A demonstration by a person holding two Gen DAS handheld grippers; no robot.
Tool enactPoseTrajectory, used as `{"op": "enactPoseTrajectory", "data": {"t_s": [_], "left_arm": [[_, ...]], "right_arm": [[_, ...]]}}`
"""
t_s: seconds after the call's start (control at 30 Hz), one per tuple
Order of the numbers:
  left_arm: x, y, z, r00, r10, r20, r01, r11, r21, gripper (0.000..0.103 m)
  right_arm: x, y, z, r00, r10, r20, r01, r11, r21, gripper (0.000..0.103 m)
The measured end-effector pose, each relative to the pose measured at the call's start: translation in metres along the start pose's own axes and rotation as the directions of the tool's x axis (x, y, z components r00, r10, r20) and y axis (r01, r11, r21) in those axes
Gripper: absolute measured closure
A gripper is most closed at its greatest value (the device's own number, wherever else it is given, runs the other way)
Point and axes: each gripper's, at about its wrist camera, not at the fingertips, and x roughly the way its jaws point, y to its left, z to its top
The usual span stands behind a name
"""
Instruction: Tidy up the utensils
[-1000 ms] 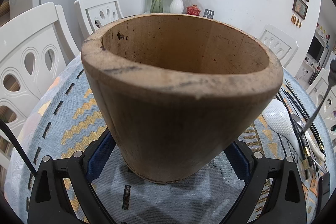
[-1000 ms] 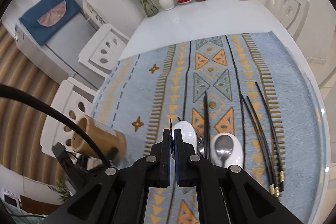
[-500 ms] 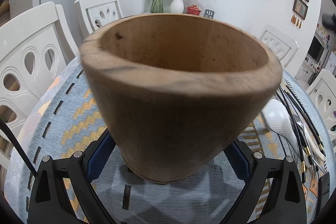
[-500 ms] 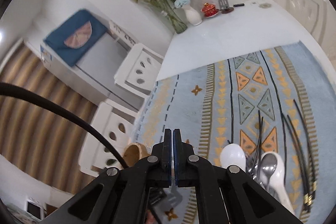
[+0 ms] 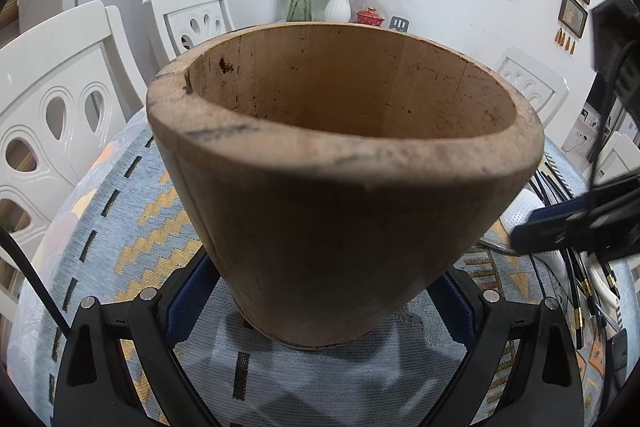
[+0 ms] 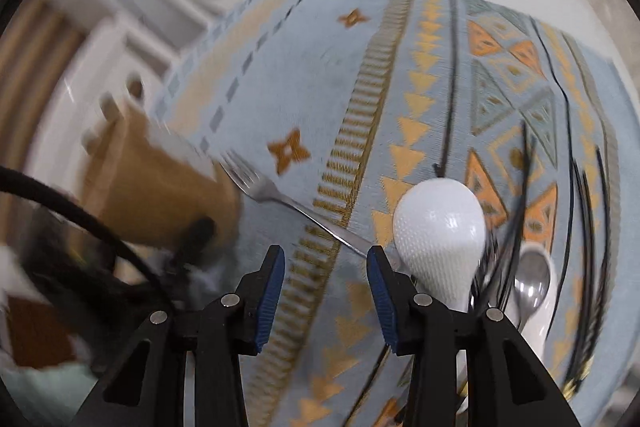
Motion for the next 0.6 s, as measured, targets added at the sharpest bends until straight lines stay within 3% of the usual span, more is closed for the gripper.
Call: {"op": "enactPoseTrajectory", "data": {"t_s": [0.13, 0.27, 0.33, 0.37, 0.47, 0.53, 0.6], "left_arm": [[0.000, 0.000, 0.000, 1.000, -0.001, 0.000, 0.001, 1.000, 0.000, 0.006], [0.000, 0.000, 0.000, 1.000, -0.001, 0.000, 0.001, 1.000, -0.001, 0.006], [0.000, 0.000, 0.000, 1.000, -0.001, 0.000, 0.001, 1.000, -0.001, 0.006], [0.000, 0.000, 0.000, 1.000, -0.001, 0.000, 0.001, 1.000, -0.001, 0.006], [0.000, 0.000, 0.000, 1.000, -0.001, 0.000, 0.001, 1.000, -0.001, 0.006], [0.000, -0.001, 0.000, 1.000, -0.002, -0.001, 0.002, 1.000, -0.002, 0.006], [0.001, 0.001, 0.002, 1.000, -0.002, -0.001, 0.002, 1.000, -0.001, 0.006]], "right_arm": [[0.020, 0.014, 0.008, 0.998, -0.056, -0.025, 0.053, 0.991, -0.125, 0.062], [0.037, 0.014, 0.014, 0.992, -0.123, -0.026, 0.117, 0.980, -0.162, 0.062], [0.046, 0.012, 0.015, 0.990, -0.136, -0.028, 0.130, 0.979, -0.157, 0.078], [0.045, 0.011, 0.013, 0.991, -0.136, -0.006, 0.133, 0.980, -0.146, 0.079], [0.043, -0.002, 0.014, 0.996, -0.086, -0.012, 0.085, 0.996, -0.040, 0.091], [0.041, -0.023, 0.012, 0.999, 0.011, -0.036, -0.007, 0.994, 0.107, 0.099], [0.040, -0.044, 0.005, 0.991, 0.118, -0.055, -0.101, 0.963, 0.250, 0.100]]}}
